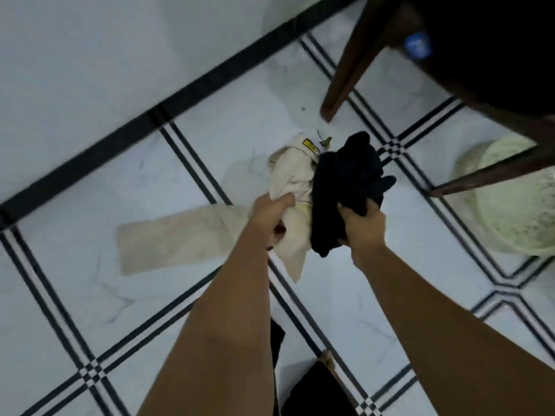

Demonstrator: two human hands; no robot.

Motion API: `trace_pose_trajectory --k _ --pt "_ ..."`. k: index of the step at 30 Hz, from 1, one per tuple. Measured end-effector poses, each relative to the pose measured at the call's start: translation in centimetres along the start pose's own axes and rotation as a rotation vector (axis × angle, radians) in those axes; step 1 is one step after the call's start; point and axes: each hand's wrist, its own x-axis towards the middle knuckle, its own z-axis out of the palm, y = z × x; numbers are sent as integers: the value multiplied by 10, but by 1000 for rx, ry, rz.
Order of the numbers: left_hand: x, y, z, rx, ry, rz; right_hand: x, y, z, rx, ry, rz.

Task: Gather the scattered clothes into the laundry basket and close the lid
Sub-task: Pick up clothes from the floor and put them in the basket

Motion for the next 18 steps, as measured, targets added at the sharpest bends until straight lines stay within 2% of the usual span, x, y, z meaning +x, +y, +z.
trace_pose_trajectory --k 3,7,13,18 --pt "-102 37 68 25 -142 5 -71 -45 -78 139 -95 4" --pt "-236 67 170 182 -318 54 -155 -97 -204 260 -61 30" --pt "-369 51 317 517 -458 127 -236 -117 -373 472 63 -11" --pt "-438 17 425 597 -510 207 -257 -113 -505 647 287 -12"
